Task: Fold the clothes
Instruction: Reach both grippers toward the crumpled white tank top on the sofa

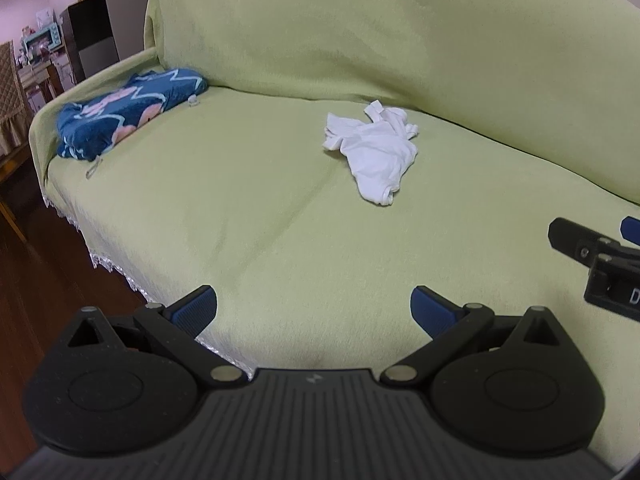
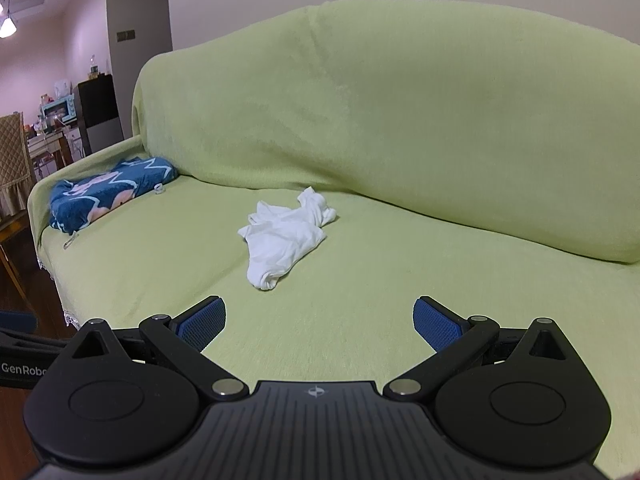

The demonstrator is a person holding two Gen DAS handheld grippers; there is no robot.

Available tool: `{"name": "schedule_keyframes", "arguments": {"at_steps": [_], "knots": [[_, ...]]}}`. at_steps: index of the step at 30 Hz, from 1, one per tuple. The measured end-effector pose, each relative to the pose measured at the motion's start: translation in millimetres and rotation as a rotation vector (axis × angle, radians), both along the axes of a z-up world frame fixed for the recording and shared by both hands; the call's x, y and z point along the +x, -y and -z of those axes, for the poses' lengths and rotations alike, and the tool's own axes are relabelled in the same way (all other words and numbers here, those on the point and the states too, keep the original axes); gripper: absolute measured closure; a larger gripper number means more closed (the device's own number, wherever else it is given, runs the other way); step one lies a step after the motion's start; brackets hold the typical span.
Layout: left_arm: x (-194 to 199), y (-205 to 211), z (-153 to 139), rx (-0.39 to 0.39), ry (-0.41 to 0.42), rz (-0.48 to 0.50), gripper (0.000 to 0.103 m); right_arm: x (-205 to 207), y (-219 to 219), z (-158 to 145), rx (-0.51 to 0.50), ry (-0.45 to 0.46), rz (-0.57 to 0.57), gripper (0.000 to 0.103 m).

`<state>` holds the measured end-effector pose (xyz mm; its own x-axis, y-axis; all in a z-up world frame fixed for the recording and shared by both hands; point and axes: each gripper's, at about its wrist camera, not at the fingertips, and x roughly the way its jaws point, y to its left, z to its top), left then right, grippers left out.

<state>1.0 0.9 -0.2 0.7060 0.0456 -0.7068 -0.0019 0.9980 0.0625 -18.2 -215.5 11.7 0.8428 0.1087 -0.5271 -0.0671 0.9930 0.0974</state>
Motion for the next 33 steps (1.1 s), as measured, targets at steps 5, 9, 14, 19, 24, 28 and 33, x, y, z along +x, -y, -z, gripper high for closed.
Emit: {"name": "schedule_keyframes", "arguments": {"at_steps": [5,9,14,19,24,28,33], "knots": [[4.9,-5.0,1.1,-0.038,-0.039,-0.012,0.001,12.1,-6.1,0.2,-0.042,-0.025,-0.004,0.000],[11.8,-12.7,3.9,-0.039,-0.044,-0.016,0.001,37.4,-6.1,6.0,-0.041,-0.039,-0.011,0.000],[33.8,-10.6,17.1,-0.048,-0.046,-0.011,0.001,61.5,3.4,18.1,0.026,-0.043,-0.008,0.000],[55.6,-12.8,37.4,-0.053,-0.062,0.000,0.001,86.5,15.8,37.7,0.068,-0.069,0.001,0.000],[79.1,-5.3,55.0,-0.054,-0.092,0.046,0.001,111.6,28.0,56.2,0.110,-0.080,-0.007,0.000],[100.2,0.9,62.0,-0.044,-0.089,0.072,0.001,132.4,29.6,67.8,0.105,-0.093,-0.033,0.000],[129.4,4.1,66.6,-0.054,-0.074,0.073,0.001,151.5,35.8,76.7,0.109,-0.094,-0.074,0.000]]}}
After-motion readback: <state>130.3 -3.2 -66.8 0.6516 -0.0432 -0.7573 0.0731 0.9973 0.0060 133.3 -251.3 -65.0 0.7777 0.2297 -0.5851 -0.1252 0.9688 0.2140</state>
